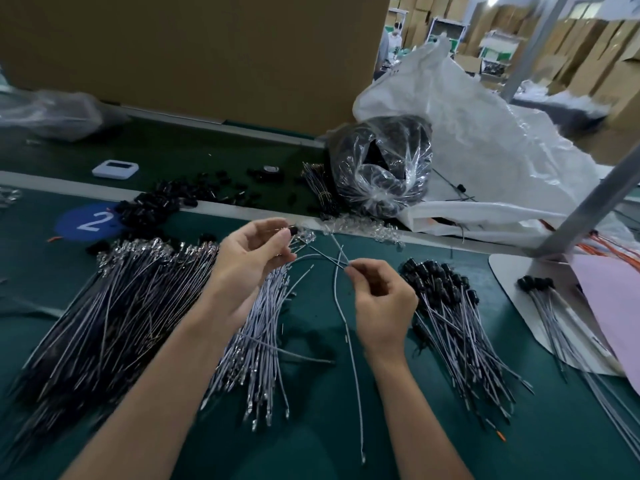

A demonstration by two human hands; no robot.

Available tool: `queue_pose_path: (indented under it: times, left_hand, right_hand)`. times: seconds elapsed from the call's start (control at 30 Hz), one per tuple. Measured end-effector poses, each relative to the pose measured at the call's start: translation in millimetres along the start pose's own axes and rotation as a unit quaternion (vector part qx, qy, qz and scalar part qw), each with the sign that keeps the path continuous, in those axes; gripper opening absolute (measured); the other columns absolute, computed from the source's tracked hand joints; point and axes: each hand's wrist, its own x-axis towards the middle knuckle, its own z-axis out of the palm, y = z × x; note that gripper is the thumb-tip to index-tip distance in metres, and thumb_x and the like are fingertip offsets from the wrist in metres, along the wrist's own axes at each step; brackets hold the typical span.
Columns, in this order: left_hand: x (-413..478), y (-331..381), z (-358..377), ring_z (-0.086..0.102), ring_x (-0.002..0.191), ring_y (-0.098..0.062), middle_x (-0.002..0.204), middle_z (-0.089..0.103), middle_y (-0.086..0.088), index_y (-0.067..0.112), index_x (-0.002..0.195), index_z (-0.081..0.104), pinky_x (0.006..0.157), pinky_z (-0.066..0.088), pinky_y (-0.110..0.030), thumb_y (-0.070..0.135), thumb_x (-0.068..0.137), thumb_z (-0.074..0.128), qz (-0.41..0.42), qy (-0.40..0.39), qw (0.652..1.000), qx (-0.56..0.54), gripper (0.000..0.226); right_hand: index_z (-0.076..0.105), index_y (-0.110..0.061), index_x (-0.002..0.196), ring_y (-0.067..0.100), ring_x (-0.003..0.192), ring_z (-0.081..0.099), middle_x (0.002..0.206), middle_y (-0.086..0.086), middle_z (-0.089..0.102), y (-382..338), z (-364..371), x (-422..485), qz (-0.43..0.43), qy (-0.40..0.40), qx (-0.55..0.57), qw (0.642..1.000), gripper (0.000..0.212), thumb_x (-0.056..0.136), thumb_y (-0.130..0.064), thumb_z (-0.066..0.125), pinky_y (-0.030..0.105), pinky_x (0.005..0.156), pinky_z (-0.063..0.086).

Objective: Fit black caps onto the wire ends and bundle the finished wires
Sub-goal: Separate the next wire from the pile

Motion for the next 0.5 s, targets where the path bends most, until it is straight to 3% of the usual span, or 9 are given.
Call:
queue_pose_path:
  times: [0.2,0.5]
  left_hand:
    - [-4.0,-9.2,-2.9,0.066,0.074,-0.012,0.074,0.069,0.001,0.01,0.097,0.07,0.08,0.057,-0.025,0.003,0.088,0.061,0.003,0.022,0.999,0.043,0.014]
    - [-3.6,-14.1,2.5,0.066,0.076,-0.014,0.078,0.07,0.001,0.011,0.097,0.072,0.083,0.057,-0.026,0.001,0.088,0.062,0.014,0.017,0.998,0.056,0.017]
  right_hand:
    - [0.074,-0.016,0.082,0.005,0.069,0.063,0.074,-0.009,0.07,-2.2,-1.3,-1.6,-0.004,0.005,0.031,1.0,0.014,0.082,-0.003,0.074,0.024,0.067,0.052]
    - [0.073,-0.019,0.082,0.005,0.068,0.063,0.074,-0.012,0.069,-2.8,-2.4,0.8,-0.026,0.003,0.015,1.0,0.017,0.082,-0.003,0.074,0.026,0.067,0.053]
